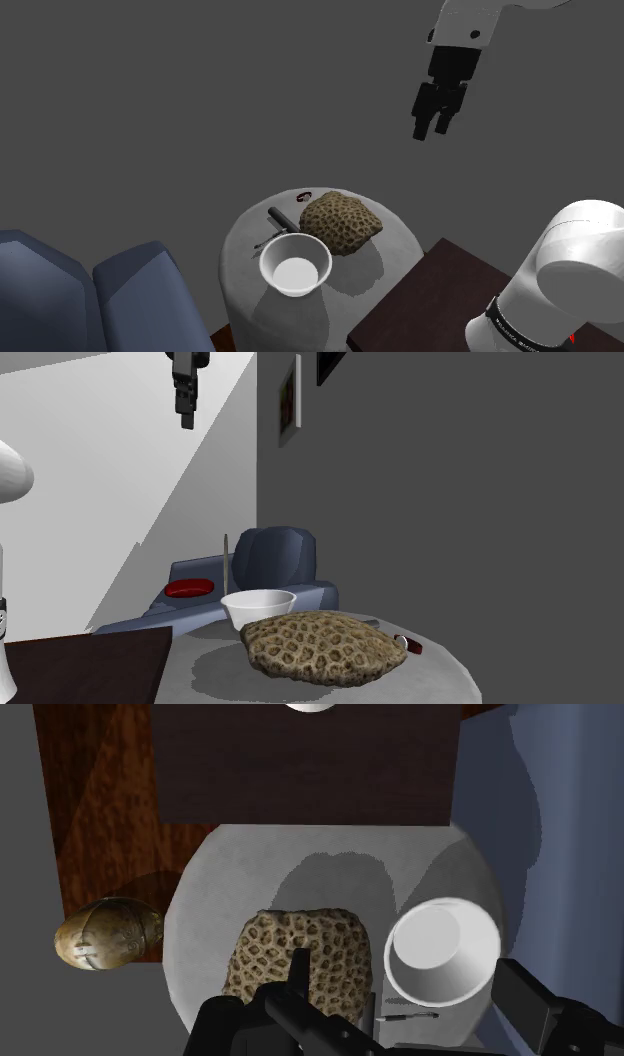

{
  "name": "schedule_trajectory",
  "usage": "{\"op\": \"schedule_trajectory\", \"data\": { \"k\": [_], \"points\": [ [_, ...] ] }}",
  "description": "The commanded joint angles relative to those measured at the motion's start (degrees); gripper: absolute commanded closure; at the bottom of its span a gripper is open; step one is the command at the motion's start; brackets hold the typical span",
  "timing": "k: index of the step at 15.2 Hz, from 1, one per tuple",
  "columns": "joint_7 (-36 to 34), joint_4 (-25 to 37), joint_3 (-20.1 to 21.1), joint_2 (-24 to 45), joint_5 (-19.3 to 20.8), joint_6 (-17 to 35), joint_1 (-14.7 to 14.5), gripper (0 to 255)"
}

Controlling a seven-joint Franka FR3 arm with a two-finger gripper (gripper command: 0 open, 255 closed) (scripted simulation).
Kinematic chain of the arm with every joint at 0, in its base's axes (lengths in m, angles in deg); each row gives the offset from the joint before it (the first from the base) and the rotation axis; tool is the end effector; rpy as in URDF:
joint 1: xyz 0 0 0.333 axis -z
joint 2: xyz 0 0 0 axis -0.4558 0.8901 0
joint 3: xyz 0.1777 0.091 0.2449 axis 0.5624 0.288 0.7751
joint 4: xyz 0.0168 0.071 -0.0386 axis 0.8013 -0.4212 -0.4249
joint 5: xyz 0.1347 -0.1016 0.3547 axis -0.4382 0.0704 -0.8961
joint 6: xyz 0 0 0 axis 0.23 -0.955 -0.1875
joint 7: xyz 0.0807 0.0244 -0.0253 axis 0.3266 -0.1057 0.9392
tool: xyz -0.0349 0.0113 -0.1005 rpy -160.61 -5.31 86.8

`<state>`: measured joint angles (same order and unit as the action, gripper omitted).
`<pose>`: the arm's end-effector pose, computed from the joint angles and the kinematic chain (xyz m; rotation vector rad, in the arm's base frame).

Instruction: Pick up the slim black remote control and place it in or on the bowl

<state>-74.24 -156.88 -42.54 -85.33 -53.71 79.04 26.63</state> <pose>0.2949 0.0113 0.5999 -3.0426 0.0296 0.0446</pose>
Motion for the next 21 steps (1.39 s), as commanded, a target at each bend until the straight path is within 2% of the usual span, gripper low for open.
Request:
{"op": "schedule_trajectory", "data": {
  "k": [1,11,21],
  "points": [
    [0.00,0.00,0.00,0.00,0.00,0.00,0.00,0],
    [-1.51,-5.08,2.94,14.25,-1.72,19.85,-0.58,0],
    [-3.31,-1.84,5.34,34.39,-2.11,37.25,-1.00,0]
  ]
}}
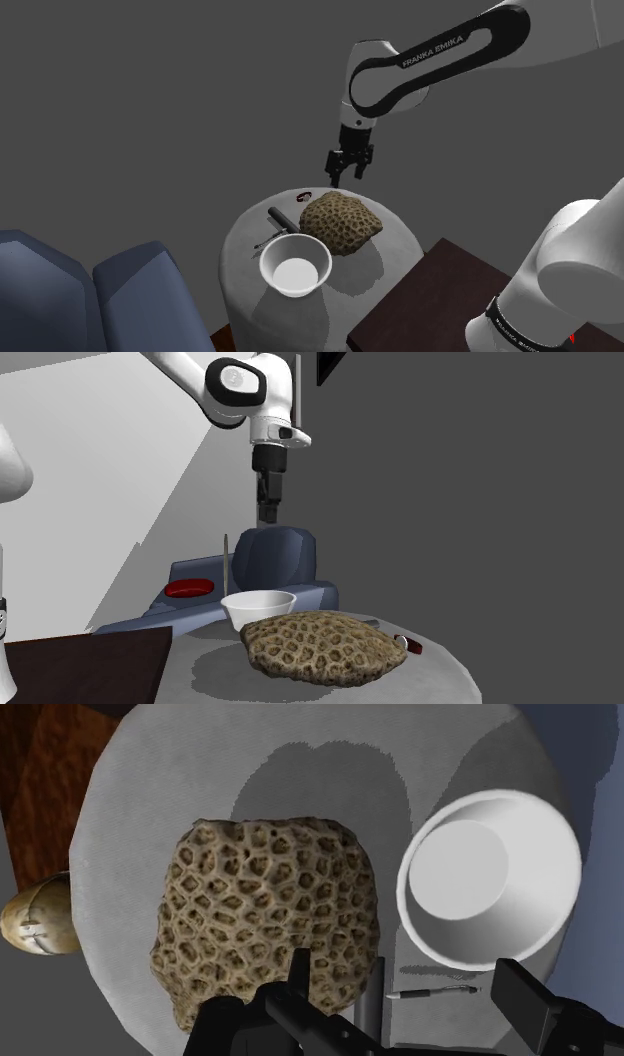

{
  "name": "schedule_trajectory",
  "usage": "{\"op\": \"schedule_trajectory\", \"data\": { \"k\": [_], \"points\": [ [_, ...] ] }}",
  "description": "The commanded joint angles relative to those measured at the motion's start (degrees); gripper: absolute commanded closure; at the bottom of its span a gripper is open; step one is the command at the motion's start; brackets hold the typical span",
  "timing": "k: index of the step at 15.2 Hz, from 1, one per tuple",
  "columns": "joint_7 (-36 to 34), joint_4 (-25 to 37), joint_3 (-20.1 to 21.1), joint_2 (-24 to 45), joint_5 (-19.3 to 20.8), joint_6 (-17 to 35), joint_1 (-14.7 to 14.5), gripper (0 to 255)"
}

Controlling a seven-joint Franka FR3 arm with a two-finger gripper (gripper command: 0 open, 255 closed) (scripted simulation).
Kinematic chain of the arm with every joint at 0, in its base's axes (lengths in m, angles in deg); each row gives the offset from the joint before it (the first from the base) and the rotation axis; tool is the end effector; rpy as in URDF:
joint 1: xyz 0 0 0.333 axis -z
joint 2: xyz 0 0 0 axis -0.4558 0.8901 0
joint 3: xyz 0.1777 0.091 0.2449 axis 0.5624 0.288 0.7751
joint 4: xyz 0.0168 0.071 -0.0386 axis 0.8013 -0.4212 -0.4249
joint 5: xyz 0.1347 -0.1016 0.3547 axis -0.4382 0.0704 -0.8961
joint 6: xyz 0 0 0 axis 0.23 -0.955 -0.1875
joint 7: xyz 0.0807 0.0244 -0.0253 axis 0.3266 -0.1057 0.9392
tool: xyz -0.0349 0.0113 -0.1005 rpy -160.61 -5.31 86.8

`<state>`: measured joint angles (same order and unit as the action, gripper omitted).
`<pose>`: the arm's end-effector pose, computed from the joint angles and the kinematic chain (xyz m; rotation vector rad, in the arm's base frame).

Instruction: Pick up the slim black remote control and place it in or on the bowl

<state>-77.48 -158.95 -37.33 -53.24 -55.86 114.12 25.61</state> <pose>0.4563 0.0581 0.4182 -3.0497 0.0708 0.0315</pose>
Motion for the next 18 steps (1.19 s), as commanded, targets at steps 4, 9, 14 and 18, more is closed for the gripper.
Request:
{"op": "schedule_trajectory", "data": {
  "k": [4,9,14,18],
  "points": [
    [-1.07,3.79,0.76,11.14,0.58,7.65,-0.15,0],
    [-2.56,9.94,1.08,22.38,1.78,12.96,-0.60,0],
    [-4.08,17.95,0.84,33.65,3.19,16.41,-1.41,0],
    [-5.14,25.75,0.38,42.70,4.17,17.80,-2.24,0]
  ]
}}
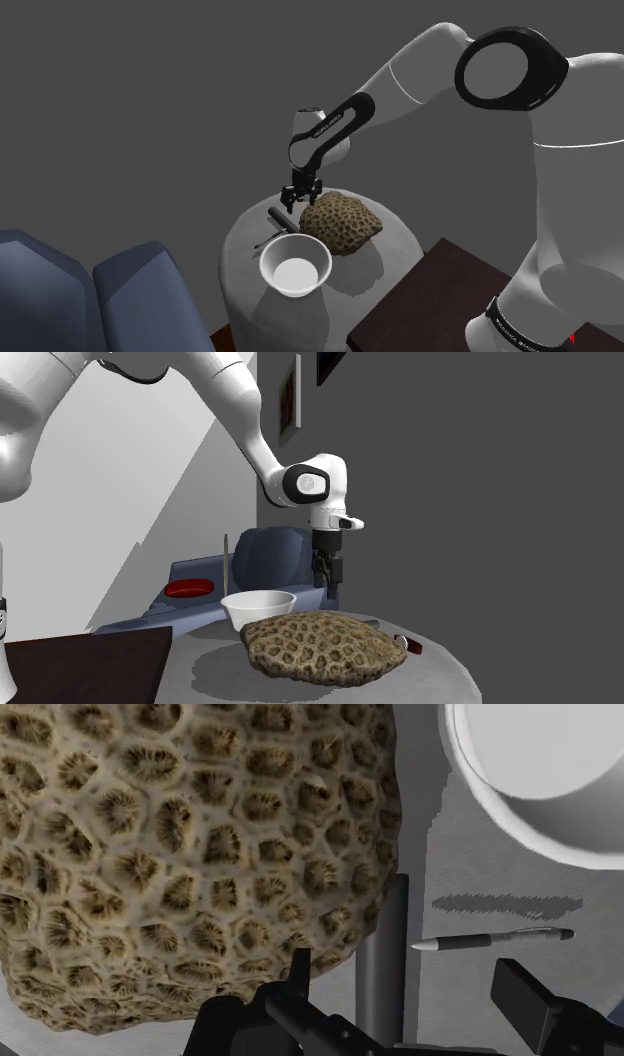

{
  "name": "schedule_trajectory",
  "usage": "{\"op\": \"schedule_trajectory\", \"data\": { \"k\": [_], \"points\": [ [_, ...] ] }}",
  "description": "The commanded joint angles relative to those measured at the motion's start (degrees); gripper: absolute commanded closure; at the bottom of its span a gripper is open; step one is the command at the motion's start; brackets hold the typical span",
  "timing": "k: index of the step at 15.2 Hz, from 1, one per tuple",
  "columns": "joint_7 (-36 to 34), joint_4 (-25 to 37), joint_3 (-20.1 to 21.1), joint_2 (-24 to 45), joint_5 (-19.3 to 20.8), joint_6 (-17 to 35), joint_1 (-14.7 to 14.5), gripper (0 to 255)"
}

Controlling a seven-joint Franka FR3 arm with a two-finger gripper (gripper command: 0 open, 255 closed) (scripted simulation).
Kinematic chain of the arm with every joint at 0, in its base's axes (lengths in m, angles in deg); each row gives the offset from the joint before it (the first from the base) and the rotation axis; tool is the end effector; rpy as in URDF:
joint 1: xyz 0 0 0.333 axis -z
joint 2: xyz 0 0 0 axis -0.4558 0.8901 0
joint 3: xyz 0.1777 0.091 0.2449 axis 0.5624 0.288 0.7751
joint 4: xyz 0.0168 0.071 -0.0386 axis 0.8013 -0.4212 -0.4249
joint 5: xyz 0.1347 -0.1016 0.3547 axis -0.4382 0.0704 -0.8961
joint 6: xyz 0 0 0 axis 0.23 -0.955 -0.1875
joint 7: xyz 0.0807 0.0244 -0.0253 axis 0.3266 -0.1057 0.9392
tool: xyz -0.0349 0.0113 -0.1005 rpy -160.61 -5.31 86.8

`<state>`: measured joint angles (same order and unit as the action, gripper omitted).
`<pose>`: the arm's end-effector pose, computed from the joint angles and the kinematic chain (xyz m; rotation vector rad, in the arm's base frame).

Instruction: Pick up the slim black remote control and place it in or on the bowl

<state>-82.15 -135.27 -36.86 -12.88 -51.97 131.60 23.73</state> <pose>0.6113 0.0926 0.2405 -3.0553 0.1119 0.0153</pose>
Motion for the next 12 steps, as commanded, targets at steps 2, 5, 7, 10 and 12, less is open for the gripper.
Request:
{"op": "schedule_trajectory", "data": {
  "k": [2,5,7,10,12],
  "points": [
    [-0.93,6.49,-0.37,6.92,0.68,0.54,-0.81,0],
    [-1.54,13.88,-0.79,13.93,1.16,0.28,-1.47,0],
    [-1.56,14.32,-0.83,14.80,1.19,0.71,-1.56,0],
    [-1.59,14.80,-0.87,16.61,1.24,2.04,-1.72,0],
    [-1.62,15.19,-0.90,17.84,1.27,2.89,-1.83,0]
  ]
}}
